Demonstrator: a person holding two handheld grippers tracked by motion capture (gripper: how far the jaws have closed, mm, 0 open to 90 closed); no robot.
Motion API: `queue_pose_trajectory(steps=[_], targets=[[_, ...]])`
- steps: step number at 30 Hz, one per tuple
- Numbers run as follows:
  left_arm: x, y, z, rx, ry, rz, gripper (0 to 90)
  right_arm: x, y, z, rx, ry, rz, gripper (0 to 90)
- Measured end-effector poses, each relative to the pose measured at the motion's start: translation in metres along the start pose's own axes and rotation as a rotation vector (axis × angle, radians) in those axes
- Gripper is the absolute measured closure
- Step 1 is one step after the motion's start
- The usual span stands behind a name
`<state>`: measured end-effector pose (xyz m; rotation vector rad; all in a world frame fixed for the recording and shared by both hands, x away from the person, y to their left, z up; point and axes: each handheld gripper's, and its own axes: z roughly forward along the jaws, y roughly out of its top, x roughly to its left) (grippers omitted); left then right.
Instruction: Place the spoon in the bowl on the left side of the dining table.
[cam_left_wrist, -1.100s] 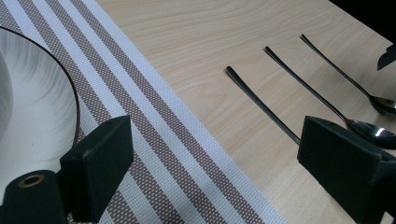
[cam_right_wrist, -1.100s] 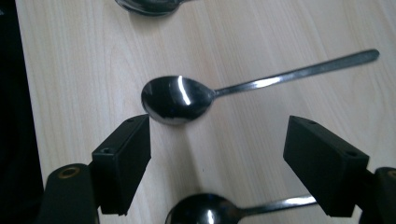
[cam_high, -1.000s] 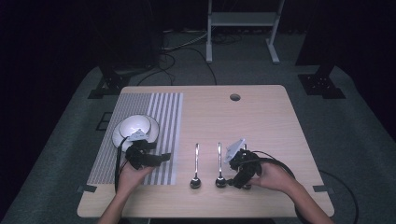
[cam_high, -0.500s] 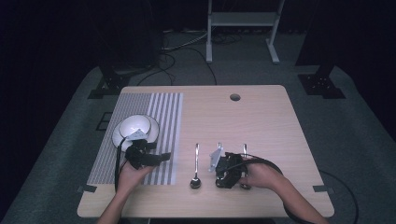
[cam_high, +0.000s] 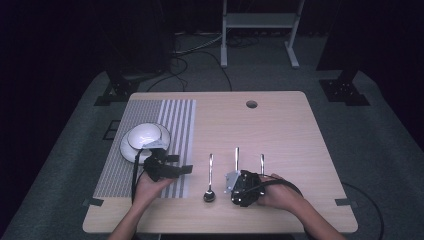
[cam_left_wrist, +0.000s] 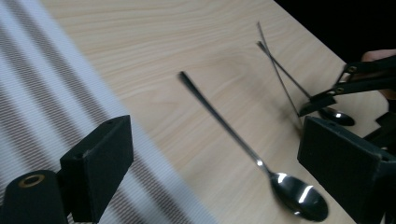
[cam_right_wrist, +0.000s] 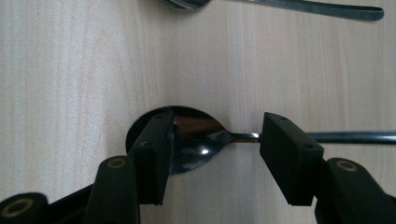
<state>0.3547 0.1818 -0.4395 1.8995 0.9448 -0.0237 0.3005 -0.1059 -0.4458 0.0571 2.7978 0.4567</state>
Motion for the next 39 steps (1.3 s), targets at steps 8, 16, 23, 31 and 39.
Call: queue_pose_trajectory(steps=[8,16,23,31,39], targets=[[-0.017,0.007,0.028,0.063,-0.047,0.045,9.6,0.001,-0.003,0.0,-0.024,-0.007,0.029,44.1],[-0.02,0.014,0.037,0.068,-0.056,0.044,9.7,0.001,-0.004,0.0,-0.029,-0.006,0.046,44.1],[-0.027,0.019,0.058,0.096,-0.093,0.035,10.0,0.002,-0.005,0.0,-0.034,-0.014,0.053,44.9],[-0.039,0.033,0.098,0.161,-0.128,0.034,13.0,0.004,-0.006,-0.001,-0.039,-0.026,0.051,45.3],[-0.037,0.05,0.127,0.192,-0.143,-0.038,20.6,0.006,-0.009,-0.001,-0.059,-0.032,0.048,46.8]])
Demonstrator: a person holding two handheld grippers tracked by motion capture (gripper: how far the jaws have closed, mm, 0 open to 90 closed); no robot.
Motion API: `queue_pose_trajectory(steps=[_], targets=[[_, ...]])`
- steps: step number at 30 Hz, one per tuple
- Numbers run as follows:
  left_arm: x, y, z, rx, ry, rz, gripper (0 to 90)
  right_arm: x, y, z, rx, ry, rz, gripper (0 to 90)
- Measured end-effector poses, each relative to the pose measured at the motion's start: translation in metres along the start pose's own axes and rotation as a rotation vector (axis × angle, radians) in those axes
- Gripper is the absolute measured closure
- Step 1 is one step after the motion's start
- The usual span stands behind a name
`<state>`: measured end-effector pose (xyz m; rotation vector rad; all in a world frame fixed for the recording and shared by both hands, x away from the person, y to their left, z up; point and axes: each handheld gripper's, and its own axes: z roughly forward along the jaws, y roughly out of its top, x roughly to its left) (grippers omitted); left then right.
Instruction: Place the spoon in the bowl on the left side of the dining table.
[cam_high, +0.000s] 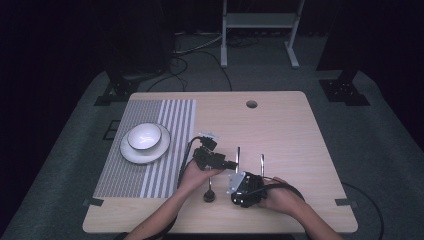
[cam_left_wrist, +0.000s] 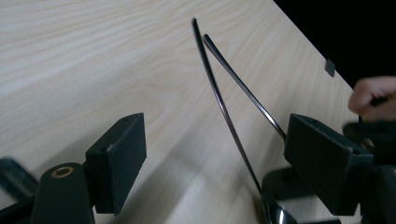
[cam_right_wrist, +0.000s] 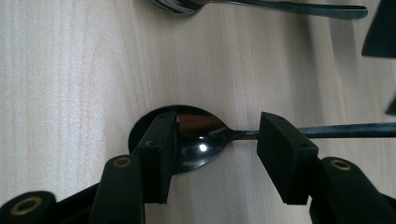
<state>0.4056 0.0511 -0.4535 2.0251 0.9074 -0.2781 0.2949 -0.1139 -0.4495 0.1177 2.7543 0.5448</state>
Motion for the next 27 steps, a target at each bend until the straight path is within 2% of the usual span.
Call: queue_pose_trajectory(steps=[1,4,6,8,9,14,18,22,27], targets=[[0.0,0.002,0.002,-0.001,-0.007,-0.015,22.5,0.0,0.0,0.0,-0.001,-0.001,0.0,47.0],[0.001,0.009,0.007,0.008,-0.014,-0.023,29.1,0.001,0.0,0.0,-0.002,-0.005,-0.007,47.3],[0.002,0.01,0.008,0.014,-0.022,-0.02,37.4,0.001,0.0,0.0,-0.004,-0.004,-0.01,47.6],[0.002,0.014,0.01,0.023,-0.012,-0.015,43.5,0.001,0.0,0.0,-0.005,-0.004,-0.008,47.7],[0.003,0.016,0.012,0.022,-0.021,-0.027,47.4,0.001,-0.001,0.0,-0.008,-0.006,-0.01,47.7],[0.005,0.019,0.018,0.039,-0.027,-0.025,57.3,0.002,-0.001,0.0,-0.013,-0.008,-0.006,47.9],[0.008,0.019,0.024,0.046,-0.065,-0.031,66.7,0.002,-0.004,-0.001,-0.029,-0.006,-0.01,48.9],[0.009,0.019,0.024,0.048,-0.083,-0.024,78.7,0.002,-0.003,-0.001,-0.027,-0.009,-0.02,49.0],[0.009,0.02,0.022,0.039,-0.107,-0.027,81.7,0.003,-0.003,-0.001,-0.025,-0.013,-0.024,48.2]])
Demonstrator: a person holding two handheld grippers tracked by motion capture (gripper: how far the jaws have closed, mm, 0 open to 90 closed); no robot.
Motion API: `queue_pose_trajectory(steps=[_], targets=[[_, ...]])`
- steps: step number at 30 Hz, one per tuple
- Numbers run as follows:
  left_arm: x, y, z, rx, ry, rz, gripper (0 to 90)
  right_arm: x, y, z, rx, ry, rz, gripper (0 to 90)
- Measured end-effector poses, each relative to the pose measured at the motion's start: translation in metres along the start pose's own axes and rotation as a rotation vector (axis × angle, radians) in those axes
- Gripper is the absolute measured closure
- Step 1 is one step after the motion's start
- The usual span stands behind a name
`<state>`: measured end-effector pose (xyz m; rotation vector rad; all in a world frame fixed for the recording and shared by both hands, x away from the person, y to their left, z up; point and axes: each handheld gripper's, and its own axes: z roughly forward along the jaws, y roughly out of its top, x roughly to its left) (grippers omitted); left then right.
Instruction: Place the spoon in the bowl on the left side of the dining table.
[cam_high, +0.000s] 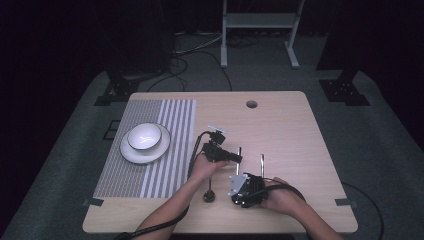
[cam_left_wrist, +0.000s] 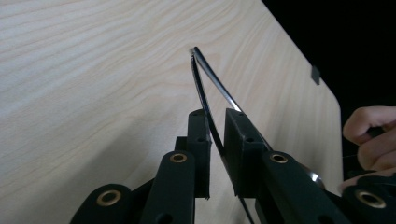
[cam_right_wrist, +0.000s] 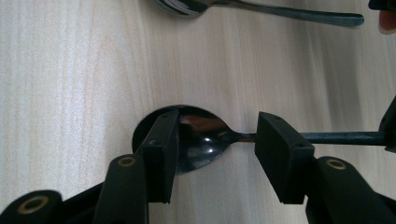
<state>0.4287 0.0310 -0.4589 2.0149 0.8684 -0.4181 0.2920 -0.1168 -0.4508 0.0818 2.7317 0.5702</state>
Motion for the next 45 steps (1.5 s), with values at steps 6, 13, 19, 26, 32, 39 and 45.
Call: queue_pose_trajectory(steps=[6,13,19,26,32,39,45], targets=[[-0.01,0.001,-0.007,-0.043,-0.086,-0.006,88.3,-0.006,-0.011,-0.012,0.017,-0.021,0.041,40.0],[-0.04,0.009,-0.01,-0.041,-0.11,0.062,89.5,-0.022,-0.053,-0.048,-0.033,-0.078,0.194,36.6],[-0.056,0.019,-0.019,-0.043,-0.048,0.131,89.4,-0.026,-0.083,-0.061,-0.047,-0.1,0.301,33.7],[-0.063,0.029,-0.039,-0.07,-0.01,0.171,89.3,-0.031,-0.119,-0.069,-0.089,-0.089,0.466,30.5],[-0.067,0.034,-0.046,-0.077,0.007,0.192,89.4,-0.031,-0.13,-0.073,-0.11,-0.085,0.513,29.5],[-0.071,0.04,-0.053,-0.076,0.022,0.214,89.3,-0.028,-0.142,-0.075,-0.124,-0.089,0.555,28.2],[-0.07,0.044,-0.059,-0.071,0.03,0.225,89.3,-0.023,-0.151,-0.074,-0.115,-0.091,0.582,26.9]])
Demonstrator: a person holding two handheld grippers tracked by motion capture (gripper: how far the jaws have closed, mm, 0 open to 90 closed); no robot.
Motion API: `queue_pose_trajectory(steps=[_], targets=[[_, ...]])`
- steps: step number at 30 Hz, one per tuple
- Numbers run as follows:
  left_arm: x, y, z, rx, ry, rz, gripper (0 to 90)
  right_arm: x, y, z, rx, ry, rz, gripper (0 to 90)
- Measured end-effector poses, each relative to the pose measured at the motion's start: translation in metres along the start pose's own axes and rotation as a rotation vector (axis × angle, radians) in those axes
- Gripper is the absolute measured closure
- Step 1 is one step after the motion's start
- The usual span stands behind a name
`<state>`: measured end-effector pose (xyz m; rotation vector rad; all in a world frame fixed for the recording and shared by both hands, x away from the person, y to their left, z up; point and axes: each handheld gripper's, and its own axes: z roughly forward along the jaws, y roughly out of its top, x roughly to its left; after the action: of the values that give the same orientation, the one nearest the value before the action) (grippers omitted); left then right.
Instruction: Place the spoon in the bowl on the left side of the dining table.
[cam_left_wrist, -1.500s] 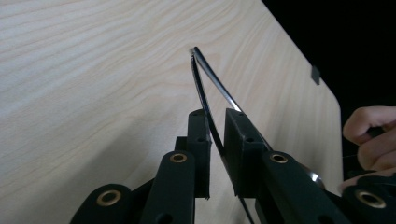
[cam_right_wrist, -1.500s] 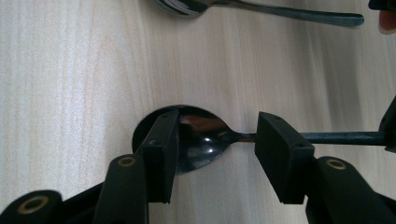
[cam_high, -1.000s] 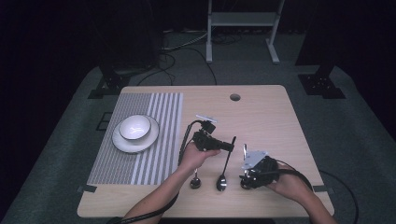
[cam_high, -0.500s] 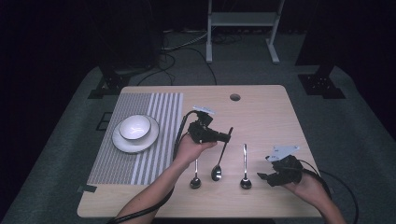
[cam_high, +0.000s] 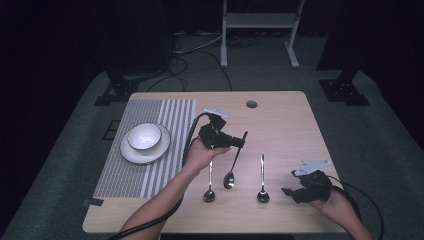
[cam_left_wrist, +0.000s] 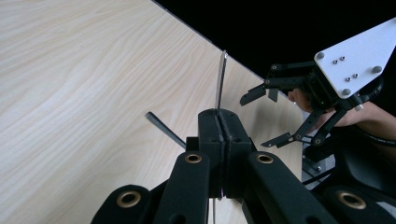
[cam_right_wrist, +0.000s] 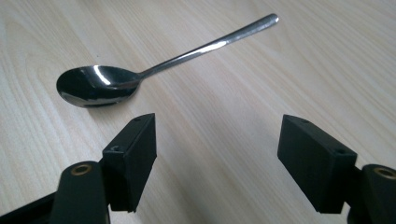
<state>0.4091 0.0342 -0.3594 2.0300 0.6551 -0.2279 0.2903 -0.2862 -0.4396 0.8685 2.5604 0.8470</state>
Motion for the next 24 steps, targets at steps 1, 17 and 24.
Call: queue_pose_trajectory(steps=[1,17,24], targets=[[0.0,0.0,0.0,0.0,0.0,0.0,89.3,0.0,0.0,0.0,0.0,0.0,0.0,26.9],[0.007,0.011,-0.027,-0.011,0.04,0.013,89.3,-0.005,-0.013,-0.012,-0.017,-0.022,0.051,26.2],[0.017,0.011,-0.046,-0.025,0.077,0.001,89.3,-0.007,-0.016,-0.015,-0.019,-0.026,0.063,26.1]])
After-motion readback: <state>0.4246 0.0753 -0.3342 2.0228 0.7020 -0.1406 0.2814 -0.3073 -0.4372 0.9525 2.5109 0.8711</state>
